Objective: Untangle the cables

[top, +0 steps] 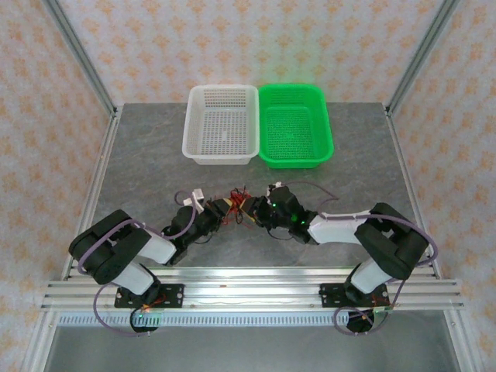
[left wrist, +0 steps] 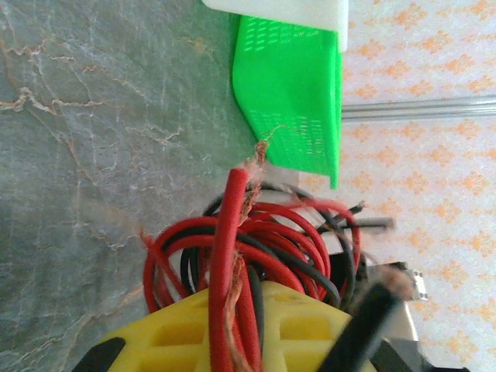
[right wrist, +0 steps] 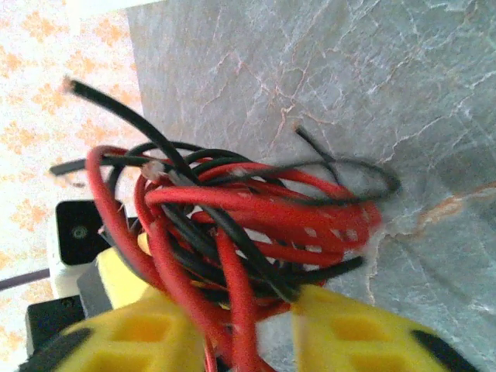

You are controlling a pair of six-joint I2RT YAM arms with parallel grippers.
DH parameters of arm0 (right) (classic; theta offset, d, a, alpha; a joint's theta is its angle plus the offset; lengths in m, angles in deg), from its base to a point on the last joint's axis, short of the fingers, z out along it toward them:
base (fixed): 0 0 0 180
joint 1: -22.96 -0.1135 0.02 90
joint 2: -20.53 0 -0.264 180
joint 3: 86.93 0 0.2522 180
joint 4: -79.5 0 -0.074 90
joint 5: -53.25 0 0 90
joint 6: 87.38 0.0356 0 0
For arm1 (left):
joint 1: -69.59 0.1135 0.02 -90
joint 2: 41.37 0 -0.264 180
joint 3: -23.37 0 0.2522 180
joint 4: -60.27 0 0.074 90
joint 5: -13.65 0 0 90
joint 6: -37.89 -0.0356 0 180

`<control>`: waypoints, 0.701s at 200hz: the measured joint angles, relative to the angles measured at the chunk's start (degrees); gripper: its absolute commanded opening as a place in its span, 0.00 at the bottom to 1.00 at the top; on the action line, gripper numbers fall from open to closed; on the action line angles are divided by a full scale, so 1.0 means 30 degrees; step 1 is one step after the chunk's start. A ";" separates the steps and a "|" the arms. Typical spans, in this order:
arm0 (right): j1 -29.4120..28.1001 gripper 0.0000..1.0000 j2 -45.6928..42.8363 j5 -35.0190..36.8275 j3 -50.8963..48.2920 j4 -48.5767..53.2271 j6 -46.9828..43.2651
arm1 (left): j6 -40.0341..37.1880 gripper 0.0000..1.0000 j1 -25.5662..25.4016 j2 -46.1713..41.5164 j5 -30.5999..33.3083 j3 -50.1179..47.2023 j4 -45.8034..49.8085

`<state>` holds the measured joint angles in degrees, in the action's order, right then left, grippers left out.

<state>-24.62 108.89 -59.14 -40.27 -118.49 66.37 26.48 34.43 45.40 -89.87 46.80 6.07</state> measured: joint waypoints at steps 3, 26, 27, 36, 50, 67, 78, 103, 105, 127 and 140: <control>0.0007 0.11 0.0000 0.0044 0.0000 0.0015 -0.0466 | 0.0007 0.00 0.0000 0.0000 0.0022 -0.0007 -0.0029; 0.0197 0.00 -0.0080 0.0474 0.0000 0.0597 -0.2856 | -0.0015 0.00 -0.0036 -0.0233 0.0015 -0.0007 -0.0029; 0.0211 0.00 -0.0102 0.0510 0.0000 0.0641 -0.3140 | -0.0029 0.00 -0.0036 -0.0277 0.0015 0.0000 -0.0007; 0.0262 0.00 -0.0437 0.0852 0.0000 0.1180 -0.4473 | -0.0182 0.00 -0.0044 -0.0707 -0.0058 0.0036 0.0444; 0.0299 0.00 -0.1311 0.1603 0.0000 0.2171 -0.6849 | -0.0539 0.00 -0.0095 -0.1705 -0.0197 0.0379 0.1865; 0.0299 0.00 -0.2674 0.2929 -0.0058 0.3300 -0.9697 | -0.1632 0.00 -0.0182 -0.3373 -0.0284 0.1603 0.4998; 0.0306 0.00 -0.3534 0.4022 -0.0168 0.3796 -1.1460 | -0.2747 0.00 -0.0255 -0.4364 -0.0248 0.2827 0.7519; 0.0306 0.00 -0.4765 0.6761 -0.0495 0.4626 -1.4557 | -0.5479 0.00 -0.0291 -0.5340 -0.0153 0.5960 1.3253; 0.0306 0.00 -0.4801 0.7031 -0.0517 0.4714 -1.4783 | -0.5741 0.00 -0.0291 -0.5340 -0.0124 0.6222 1.3755; 0.0284 0.00 -0.4845 0.8714 -0.0612 0.5493 -1.6334 | -0.7730 0.00 -0.0452 -0.5078 0.0175 0.8087 1.7566; 0.0204 0.00 -0.4830 0.9143 -0.0612 0.5945 -1.6728 | -0.8553 0.00 -0.0583 -0.4605 0.0284 0.8648 1.8863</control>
<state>-24.00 94.40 -31.71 -42.10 -100.65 16.18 0.82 32.68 31.58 -89.02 72.74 62.66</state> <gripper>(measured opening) 0.080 0.111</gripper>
